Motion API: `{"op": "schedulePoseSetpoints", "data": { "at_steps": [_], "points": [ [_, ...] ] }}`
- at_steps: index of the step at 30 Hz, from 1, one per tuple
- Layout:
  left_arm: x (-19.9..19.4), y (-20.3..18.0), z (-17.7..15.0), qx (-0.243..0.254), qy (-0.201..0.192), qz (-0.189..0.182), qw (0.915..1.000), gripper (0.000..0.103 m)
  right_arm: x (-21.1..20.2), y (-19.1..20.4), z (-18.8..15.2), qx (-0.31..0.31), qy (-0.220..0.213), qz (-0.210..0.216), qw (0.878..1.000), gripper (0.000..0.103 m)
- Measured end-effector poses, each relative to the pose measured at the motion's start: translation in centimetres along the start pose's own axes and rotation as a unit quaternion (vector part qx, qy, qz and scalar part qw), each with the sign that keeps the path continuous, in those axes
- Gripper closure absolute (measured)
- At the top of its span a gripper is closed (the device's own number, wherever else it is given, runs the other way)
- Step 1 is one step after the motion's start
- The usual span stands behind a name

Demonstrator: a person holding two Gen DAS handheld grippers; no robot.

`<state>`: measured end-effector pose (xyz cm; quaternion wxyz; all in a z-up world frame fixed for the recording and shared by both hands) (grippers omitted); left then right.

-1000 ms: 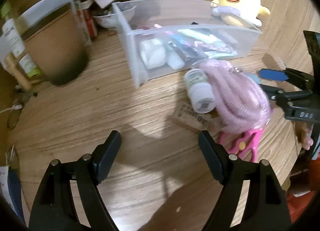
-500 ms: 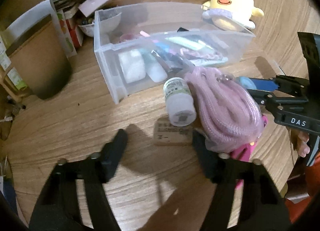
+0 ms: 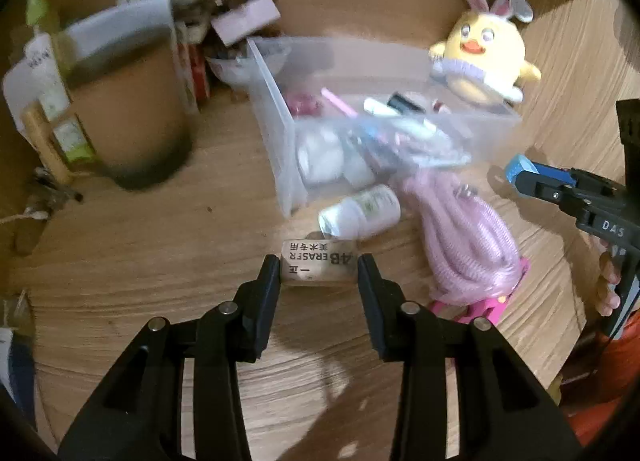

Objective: Organize objects
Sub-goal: 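Carry the eraser and tape roll into the clear bin and open both grippers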

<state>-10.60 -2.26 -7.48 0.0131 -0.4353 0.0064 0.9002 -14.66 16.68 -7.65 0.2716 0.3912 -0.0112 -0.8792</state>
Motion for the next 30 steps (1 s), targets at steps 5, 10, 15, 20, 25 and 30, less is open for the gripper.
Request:
{"op": "schedulePoseSetpoints", "data": {
  "at_steps": [5,10,15,20,25,30],
  "points": [
    [-2.7,0.8,1.8,-0.011,-0.039,0.003,0.9992,0.064,-1.9,0.5,1.8,-0.007,-0.032,0.001,0.999,0.067],
    [-4.9,1.2,4.5,-0.024,-0.082,-0.002,0.9964,0.064,-3.5,1.0,4.1,-0.016,-0.066,0.002,0.998,0.067],
    [-6.3,0.6,6.9,-0.035,-0.112,-0.009,0.993,0.064,-4.5,1.5,6.3,-0.026,-0.095,0.001,0.995,0.067],
    [-6.5,-0.1,9.1,-0.035,-0.13,-0.008,0.9909,0.064,-4.4,1.6,8.3,-0.037,-0.108,-0.008,0.993,0.067],
    [-6.1,-1.1,10.5,-0.025,-0.139,-0.005,0.99,0.064,-3.4,1.0,9.7,-0.037,-0.103,-0.009,0.994,0.067],
    [-4.5,-2.3,11.8,-0.013,-0.131,-0.005,0.9913,0.064,-1.2,0.2,10.3,-0.035,-0.08,-0.007,0.996,0.067]
  ]
}}
Point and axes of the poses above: each gripper's, at about its wrist camera, not at the fingertips, and x roughly the way its jaws point, y to its left, z to its top, the point moved 6 cm from there along x, roughly the way its jaws point, and after that the axes turned 8 degrees about z, right-handed, at the moved point
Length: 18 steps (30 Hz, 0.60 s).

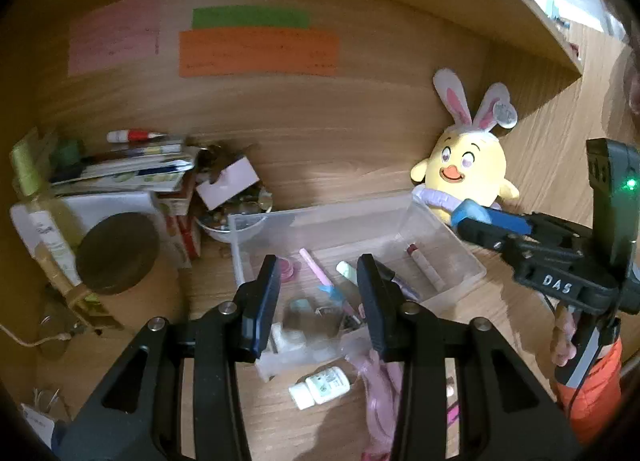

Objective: Organize objects
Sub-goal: 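Carry the eraser and tape roll into the clear bin and open both grippers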

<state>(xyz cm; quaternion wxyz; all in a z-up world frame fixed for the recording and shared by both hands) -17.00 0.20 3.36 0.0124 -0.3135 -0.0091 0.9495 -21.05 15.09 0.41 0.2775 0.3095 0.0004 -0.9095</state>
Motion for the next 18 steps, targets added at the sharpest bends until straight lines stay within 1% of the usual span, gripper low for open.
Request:
{"op": "schedulePoseSetpoints", "data": {
  "at_steps": [4,7,10,14,15,17,18],
  "points": [
    [2.1,-0.9,-0.2,0.015,0.017,0.003,0.9997,0.064,2.4,-0.9,-0.8,0.012,0.029,-0.002,1.0,0.067],
    [4.0,-1.4,-0.7,0.025,0.037,0.008,0.999,0.064,4.2,-1.6,-1.8,0.021,0.054,0.0,0.998,0.067],
    [5.5,-1.8,-1.5,0.032,0.06,0.0,0.9977,0.064,5.7,-2.0,-2.7,0.028,0.077,0.004,0.997,0.067],
    [6.0,-2.2,-2.4,0.039,0.075,-0.006,0.9964,0.062,6.9,-2.0,-3.7,0.031,0.101,0.017,0.994,0.066],
    [6.1,-2.2,-2.5,0.04,0.078,-0.006,0.9962,0.06,7.0,-1.9,-3.9,0.033,0.104,0.019,0.994,0.066],
    [6.1,-2.2,-2.7,0.038,0.08,-0.005,0.996,0.045,7.0,-1.7,-4.1,0.03,0.111,0.023,0.993,0.066],
    [5.9,-2.0,-2.7,0.034,0.078,-0.003,0.9963,0.041,6.8,-1.6,-4.1,0.028,0.109,0.022,0.993,0.063]
  ]
}}
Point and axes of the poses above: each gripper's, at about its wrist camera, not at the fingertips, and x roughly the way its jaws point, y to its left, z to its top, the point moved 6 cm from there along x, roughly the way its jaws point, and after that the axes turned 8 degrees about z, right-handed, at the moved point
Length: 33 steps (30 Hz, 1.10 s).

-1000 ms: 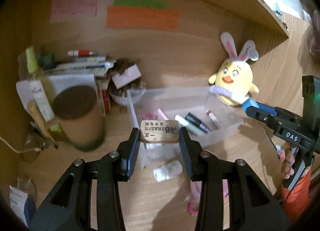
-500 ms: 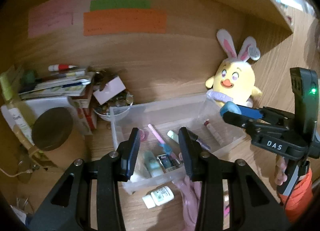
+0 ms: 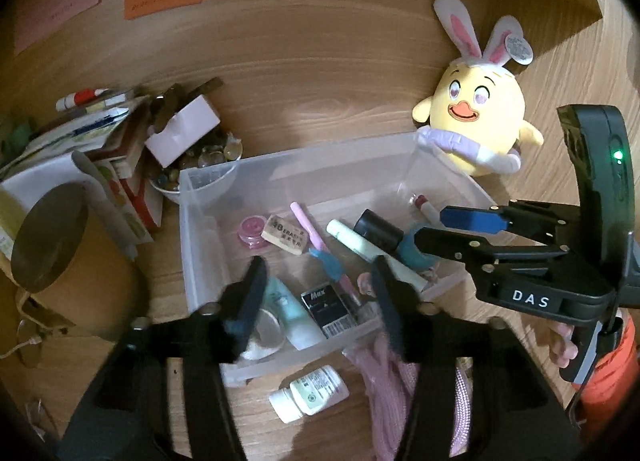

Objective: Organize objects
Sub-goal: 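Carry the eraser and tape roll into the clear bin and open both grippers, then grasp the white pill bottle with the left gripper while the right grasps the pink scissors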

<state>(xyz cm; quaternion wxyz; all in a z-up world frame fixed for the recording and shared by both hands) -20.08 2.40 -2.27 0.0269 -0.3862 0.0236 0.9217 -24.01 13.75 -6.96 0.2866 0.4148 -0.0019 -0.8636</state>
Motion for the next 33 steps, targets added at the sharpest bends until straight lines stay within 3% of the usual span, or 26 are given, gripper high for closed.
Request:
{"op": "schedulePoseSetpoints", "data": {
  "at_steps": [4,8,10,16,20,24,28,33],
  "points": [
    [-1.3,0.7,-0.3,-0.003,-0.012,0.008,0.9999,0.034,-1.6,0.6,-0.1,-0.015,-0.021,-0.023,0.999,0.047],
    [-2.9,1.4,-1.5,0.001,-0.021,0.02,0.9996,0.011,-3.9,1.8,-0.9,-0.034,-0.037,-0.031,0.998,0.04],
    [-3.7,1.7,-2.5,0.005,-0.023,0.027,0.9994,0.008,-4.9,2.5,-1.6,-0.039,-0.044,-0.031,0.998,0.031],
    [-4.1,2.1,-6.8,0.023,0.011,0.034,0.9991,0.008,-6.9,4.1,-5.1,-0.045,-0.046,-0.025,0.998,0.029],
    [-3.8,1.6,-10.1,0.038,0.041,0.022,0.9982,0.008,-6.7,4.3,-8.3,-0.04,-0.026,-0.036,0.998,0.029],
    [-2.9,1.4,-12.4,0.051,0.056,0.041,0.9963,0.008,-6.5,3.7,-11.4,-0.026,-0.002,-0.04,0.999,0.029],
    [-1.6,1.4,-14.1,0.046,0.086,0.042,0.9943,0.008,-6.0,3.1,-13.7,-0.027,0.022,-0.068,0.997,0.029],
    [-2.7,-0.5,-14.9,0.064,0.086,0.019,0.994,0.008,-6.0,3.6,-15.4,-0.014,0.036,-0.047,0.998,0.029]
  ]
}}
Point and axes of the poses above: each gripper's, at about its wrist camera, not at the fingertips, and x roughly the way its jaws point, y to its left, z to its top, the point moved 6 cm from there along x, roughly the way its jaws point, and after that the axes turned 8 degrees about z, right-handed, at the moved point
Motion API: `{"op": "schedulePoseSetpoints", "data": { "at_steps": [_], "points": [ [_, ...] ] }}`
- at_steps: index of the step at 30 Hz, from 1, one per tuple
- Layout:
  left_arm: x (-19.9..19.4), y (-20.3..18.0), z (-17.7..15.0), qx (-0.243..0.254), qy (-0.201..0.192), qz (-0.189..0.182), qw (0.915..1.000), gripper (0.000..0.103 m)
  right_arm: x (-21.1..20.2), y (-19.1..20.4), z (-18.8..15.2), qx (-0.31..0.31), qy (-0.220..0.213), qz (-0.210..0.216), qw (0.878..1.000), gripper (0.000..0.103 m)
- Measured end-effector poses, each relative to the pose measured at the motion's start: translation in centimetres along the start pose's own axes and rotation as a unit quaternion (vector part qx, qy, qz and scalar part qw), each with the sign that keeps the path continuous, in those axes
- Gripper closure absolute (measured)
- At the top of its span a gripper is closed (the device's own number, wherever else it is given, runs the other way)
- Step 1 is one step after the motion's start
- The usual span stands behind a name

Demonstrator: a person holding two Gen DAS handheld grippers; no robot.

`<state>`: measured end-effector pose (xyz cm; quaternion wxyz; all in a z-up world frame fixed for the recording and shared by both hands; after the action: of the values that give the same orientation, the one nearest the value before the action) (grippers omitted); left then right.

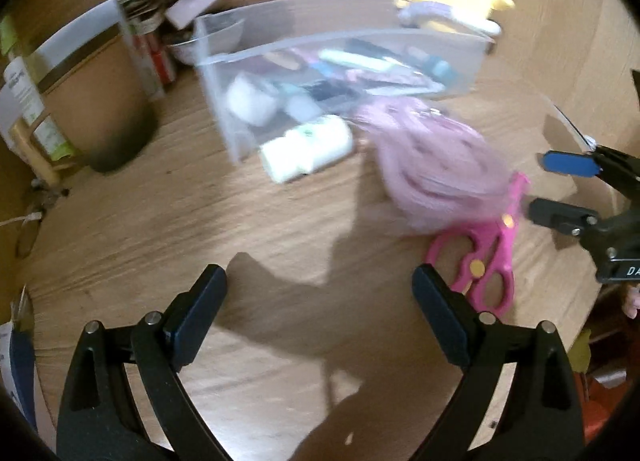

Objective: Organize objects
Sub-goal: 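Grasp the white pill bottle with the left gripper while the right grasps the pink scissors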

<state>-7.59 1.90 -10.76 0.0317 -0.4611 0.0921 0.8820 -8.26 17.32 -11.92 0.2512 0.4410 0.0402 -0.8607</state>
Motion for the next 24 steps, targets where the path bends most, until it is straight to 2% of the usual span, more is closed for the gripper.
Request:
{"op": "schedulePoseSetpoints", "data": {
  "at_steps": [7,10,14,18,20,22,24],
  "points": [
    [-1.3,-5.5,-0.6,0.045,-0.001,-0.046,0.9979,0.008,-0.3,-0.2,-0.7,0.045,0.0,0.028,0.999,0.029],
    [-1.7,-7.1,-0.6,0.048,-0.008,-0.065,0.9967,0.008,-0.2,-0.2,-0.5,0.062,-0.009,0.034,0.997,0.029],
    [-1.8,-5.7,-0.6,0.027,-0.016,-0.049,0.9983,0.008,0.3,0.3,0.1,0.068,-0.02,0.035,0.997,0.029],
    [-1.7,-1.1,-0.1,-0.021,-0.015,-0.013,0.9996,0.008,0.7,0.9,0.1,0.037,-0.024,0.013,0.999,0.03],
    [-1.5,1.0,0.8,-0.039,-0.014,0.004,0.9991,0.008,0.8,0.9,0.1,0.025,-0.027,0.004,0.999,0.036],
    [-1.0,2.1,1.8,-0.048,-0.014,0.01,0.9987,0.008,0.8,1.0,0.1,0.013,-0.027,-0.005,1.0,0.051],
    [-0.4,3.0,3.1,-0.061,-0.013,0.017,0.9979,0.008,0.7,1.1,0.0,0.0,-0.026,-0.008,1.0,0.061]
  ]
}}
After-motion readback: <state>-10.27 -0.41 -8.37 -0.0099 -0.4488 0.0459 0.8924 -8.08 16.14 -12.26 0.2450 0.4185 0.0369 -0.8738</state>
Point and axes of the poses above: each gripper's, at about its wrist camera, not at the fingertips, and x roughly the way its jaws point, y to its left, z to its top, the point moved 6 cm from there along x, roughly the way its jaws point, and after that the axes turned 8 degrees about z, right-handed, at the moved point
